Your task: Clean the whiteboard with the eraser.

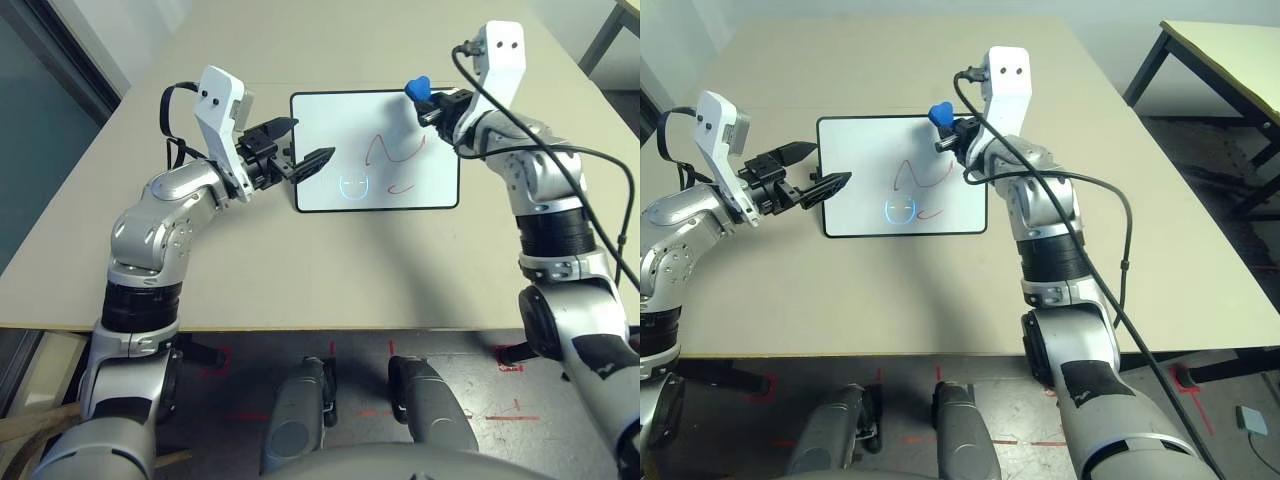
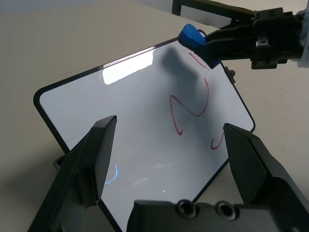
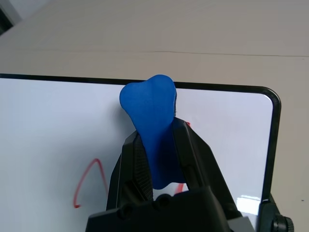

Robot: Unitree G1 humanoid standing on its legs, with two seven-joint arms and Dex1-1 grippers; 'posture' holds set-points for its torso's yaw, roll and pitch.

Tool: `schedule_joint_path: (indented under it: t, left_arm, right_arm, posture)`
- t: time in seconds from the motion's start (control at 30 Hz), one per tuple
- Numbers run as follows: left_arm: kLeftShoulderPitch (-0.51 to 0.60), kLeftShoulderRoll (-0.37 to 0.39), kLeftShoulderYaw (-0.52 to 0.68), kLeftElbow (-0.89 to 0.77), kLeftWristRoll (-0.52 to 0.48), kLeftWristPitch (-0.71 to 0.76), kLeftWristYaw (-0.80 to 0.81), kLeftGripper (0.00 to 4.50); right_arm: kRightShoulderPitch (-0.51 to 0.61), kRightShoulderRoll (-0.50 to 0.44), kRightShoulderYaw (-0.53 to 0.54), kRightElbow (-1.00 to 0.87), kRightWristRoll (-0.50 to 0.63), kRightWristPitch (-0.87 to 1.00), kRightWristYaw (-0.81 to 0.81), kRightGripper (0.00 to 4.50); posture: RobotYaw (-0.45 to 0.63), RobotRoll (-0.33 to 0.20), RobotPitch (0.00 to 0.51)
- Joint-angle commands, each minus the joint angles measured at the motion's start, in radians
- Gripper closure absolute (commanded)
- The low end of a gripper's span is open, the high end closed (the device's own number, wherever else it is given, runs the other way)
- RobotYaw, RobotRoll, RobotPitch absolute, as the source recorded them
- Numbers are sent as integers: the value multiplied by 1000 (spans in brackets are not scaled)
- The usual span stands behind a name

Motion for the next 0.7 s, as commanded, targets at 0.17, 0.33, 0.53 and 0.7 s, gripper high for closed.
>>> schedule_joint_path:
  t: [0.17, 0.33, 0.53, 0.7]
  left_arm:
    - [18, 5, 4, -7, 6, -1, -3, 0]
    - [13, 4, 4, -1, 7, -4, -3, 0]
    - [9, 1, 3, 3, 8, -7, -2, 0]
    - [7, 1, 3, 5, 9, -8, -3, 0]
  right_arm:
    - [7, 8, 7, 105, -60, -79, -11, 3632]
    - [21, 9, 2, 127, -78, -98, -17, 3632]
    - [64, 13, 10, 121, -91, -92, -20, 3643]
    - [114, 24, 12, 100, -93, -80, -23, 3644]
  posture:
    - [46, 0, 148]
    - [44, 0, 149]
    - [40, 0, 151]
    - [39, 0, 152]
